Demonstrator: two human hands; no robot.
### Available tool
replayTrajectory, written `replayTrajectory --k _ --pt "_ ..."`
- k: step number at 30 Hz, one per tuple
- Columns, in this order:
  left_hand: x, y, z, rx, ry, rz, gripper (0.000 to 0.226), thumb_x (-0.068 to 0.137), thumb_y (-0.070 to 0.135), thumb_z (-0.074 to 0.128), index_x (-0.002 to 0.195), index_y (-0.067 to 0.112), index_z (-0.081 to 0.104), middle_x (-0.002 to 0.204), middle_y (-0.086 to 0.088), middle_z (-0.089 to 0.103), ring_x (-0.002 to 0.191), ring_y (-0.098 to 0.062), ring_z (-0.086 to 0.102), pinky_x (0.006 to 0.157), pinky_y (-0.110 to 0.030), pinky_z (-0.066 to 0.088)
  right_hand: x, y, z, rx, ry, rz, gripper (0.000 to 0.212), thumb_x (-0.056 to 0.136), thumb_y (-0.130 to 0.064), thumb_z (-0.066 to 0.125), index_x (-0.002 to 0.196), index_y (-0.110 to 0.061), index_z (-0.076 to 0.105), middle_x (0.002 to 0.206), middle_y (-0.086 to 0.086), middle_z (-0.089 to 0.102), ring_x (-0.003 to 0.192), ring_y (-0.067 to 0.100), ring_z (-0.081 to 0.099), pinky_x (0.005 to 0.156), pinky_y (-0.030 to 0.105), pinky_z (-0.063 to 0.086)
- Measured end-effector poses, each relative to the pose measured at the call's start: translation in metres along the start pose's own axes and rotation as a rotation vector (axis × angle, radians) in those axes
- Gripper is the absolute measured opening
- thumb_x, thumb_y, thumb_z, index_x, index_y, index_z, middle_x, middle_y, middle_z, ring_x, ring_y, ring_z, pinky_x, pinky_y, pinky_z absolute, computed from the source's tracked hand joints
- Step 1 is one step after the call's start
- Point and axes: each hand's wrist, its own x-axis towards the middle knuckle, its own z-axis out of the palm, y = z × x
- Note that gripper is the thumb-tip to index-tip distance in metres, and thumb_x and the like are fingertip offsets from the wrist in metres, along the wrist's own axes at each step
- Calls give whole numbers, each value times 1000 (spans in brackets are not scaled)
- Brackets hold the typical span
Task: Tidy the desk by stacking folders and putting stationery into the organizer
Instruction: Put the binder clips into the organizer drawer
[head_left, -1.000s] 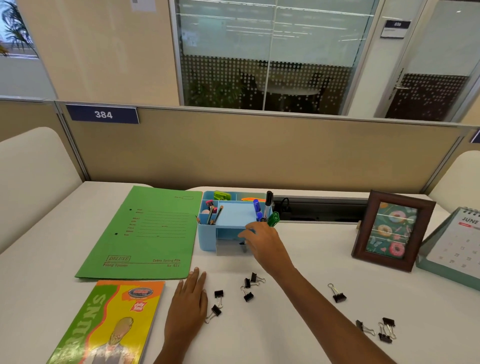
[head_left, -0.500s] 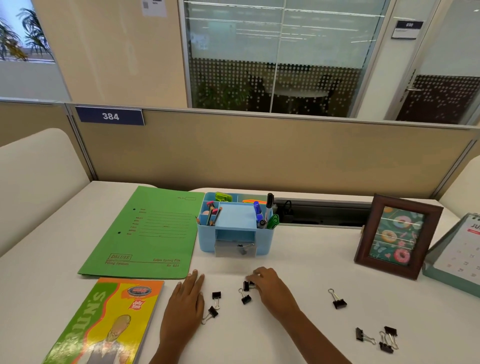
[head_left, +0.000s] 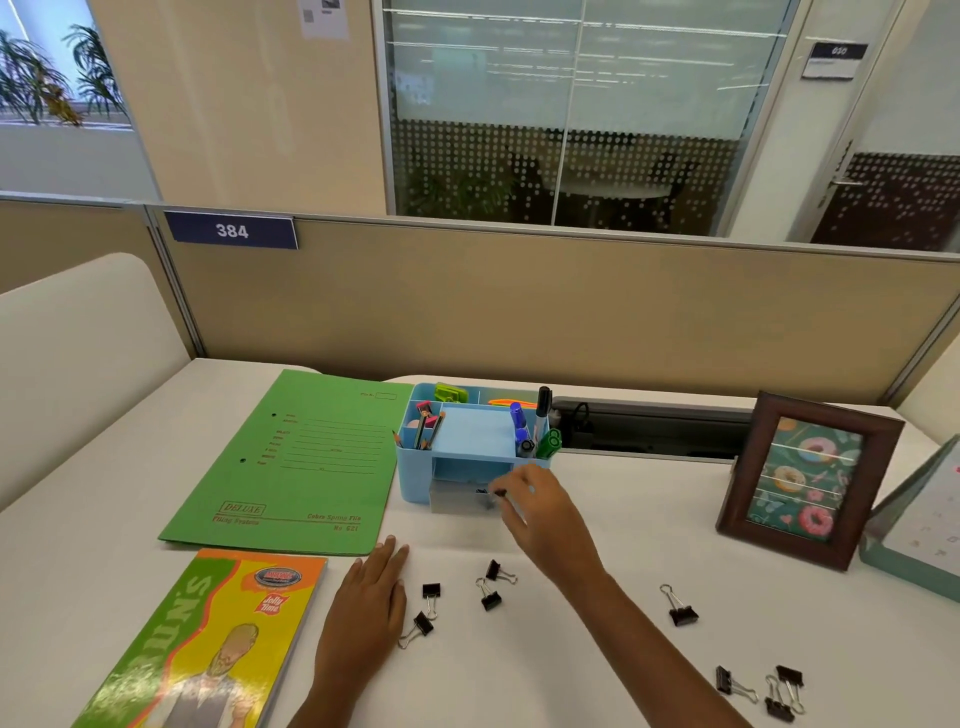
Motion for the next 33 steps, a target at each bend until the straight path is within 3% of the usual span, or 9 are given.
replayTrajectory --k 4,8,12,15,18,20,24,29,33 --pt "0 3 -3 -12 13 11 46 81 24 34 114 10 63 120 -8 64 114 -16 50 106 -9 2 32 -1 -4 -89 -15 -83 9 78 -12 62 86 -13 66 83 7 67 74 21 64 57 27 55" --pt "1 2 -3 -12 18 10 46 81 24 35 114 11 63 120 -7 63 114 -13 40 106 -9 2 39 2 4 -144 -106 -84 32 57 -5 84 84 -13 69 83 6 69 71 20 66 53 25 54" --pt "1 0 1 12 10 2 46 81 24 34 116 11 62 121 -7 63 112 -19 57 106 -14 11 18 4 8 -42 -23 -60 26 66 0 76 88 -11 69 83 7 66 73 18 64 57 19 53" --pt "1 0 1 18 11 4 47 82 24 34 116 10 62 122 -9 62 108 -22 61 101 -20 21 -13 3 14 15 -16 -29 17 81 -8 52 87 -12 67 80 4 61 70 11 57 56 10 44" --pt "0 2 -1 10 16 1 47 82 24 34 116 10 62 122 -9 62 108 -21 61 105 -14 12 -42 6 24 88 -145 -13 22 75 0 59 90 -15 67 84 1 61 71 7 57 58 7 43" --pt "0 3 -3 1 18 -3 47 82 24 34 116 11 62 121 -8 62 107 -20 61 106 -10 4 -55 9 30 83 -271 -8 35 74 4 63 101 -18 65 97 1 61 79 12 61 61 9 45" --pt "-1 3 -3 -8 14 -7 47 81 24 33 116 10 62 121 -8 62 107 -20 61 106 -10 4 -63 13 36 44 -425 47 40 92 -5 43 129 -21 48 135 2 42 114 18 47 84 17 37" --pt "-1 4 -3 -10 17 -8 46 81 24 34 115 11 63 120 -7 63 106 -18 61 106 -10 3 -57 10 36 -40 -476 20 24 95 -17 42 115 -12 56 117 8 51 106 21 47 72 22 35" --pt "-1 3 -2 7 30 -4 47 81 24 34 115 10 63 121 -8 63 107 -20 61 106 -13 9 -49 7 30 -46 -388 -16 23 94 -20 44 107 -8 59 107 10 55 98 22 52 69 21 36"
